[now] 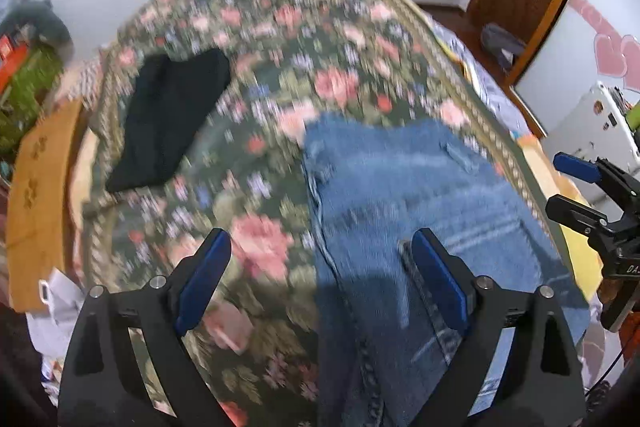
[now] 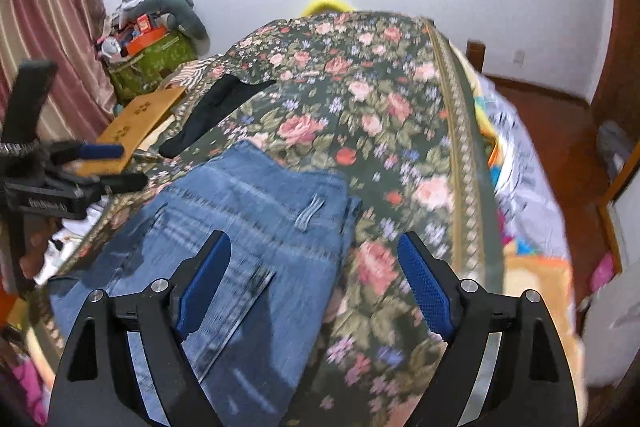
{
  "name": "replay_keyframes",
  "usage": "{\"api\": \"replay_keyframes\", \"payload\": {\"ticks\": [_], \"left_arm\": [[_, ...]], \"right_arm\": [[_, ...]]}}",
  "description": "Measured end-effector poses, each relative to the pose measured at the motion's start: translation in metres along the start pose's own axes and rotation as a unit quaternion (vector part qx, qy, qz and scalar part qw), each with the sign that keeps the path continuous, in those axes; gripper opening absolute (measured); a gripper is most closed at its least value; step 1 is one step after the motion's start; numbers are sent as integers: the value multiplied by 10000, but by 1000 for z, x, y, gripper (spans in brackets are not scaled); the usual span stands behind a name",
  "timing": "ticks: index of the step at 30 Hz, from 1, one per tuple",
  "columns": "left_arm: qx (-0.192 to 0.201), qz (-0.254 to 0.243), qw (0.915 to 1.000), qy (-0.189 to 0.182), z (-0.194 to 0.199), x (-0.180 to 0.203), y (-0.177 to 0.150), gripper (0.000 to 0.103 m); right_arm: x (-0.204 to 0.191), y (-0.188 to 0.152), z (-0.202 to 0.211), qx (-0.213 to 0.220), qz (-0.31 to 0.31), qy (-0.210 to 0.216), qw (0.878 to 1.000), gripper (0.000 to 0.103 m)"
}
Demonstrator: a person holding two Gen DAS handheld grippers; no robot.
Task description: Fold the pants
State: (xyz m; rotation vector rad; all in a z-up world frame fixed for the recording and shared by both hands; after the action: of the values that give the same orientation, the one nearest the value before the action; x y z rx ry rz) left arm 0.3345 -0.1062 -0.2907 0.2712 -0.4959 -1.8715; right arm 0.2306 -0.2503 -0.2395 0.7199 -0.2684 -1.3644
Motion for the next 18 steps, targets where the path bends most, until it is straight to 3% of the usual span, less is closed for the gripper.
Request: {"api": "replay_keyframes", "payload": {"ticks": [5, 10, 14, 18], "left_arm": [[-424, 290, 9977, -437, -21, -4, -12, 95], [-650, 309, 9947, -738, -31, -5, -15, 97], [-769, 368, 9912, -1011, -39, -1, -10, 97], [-948, 304, 9869, -1271, -54, 12, -6, 96]], "right_arm": [[3, -35, -28, -673, -298, 279, 9969, 83], [3, -48, -41, -942, -722, 774, 9899, 83], [1, -52, -54, -1221, -1122, 1326, 9772, 83], [-8, -48, -59, -1215, -1038, 1524, 9753, 78]]}}
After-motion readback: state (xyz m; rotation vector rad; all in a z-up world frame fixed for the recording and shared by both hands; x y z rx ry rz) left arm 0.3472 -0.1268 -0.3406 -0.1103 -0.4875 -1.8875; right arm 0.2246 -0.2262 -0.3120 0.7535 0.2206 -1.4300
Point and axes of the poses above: each gripper's, at about its wrist camera, not at the fingertips, and z roughly against the way its jaws point, x to its right, y to its top, the point moved 10 cm from there along -z, roughly the way its jaws point, and after that the axes turned 3 degrees about -z, right-handed, at the moved point
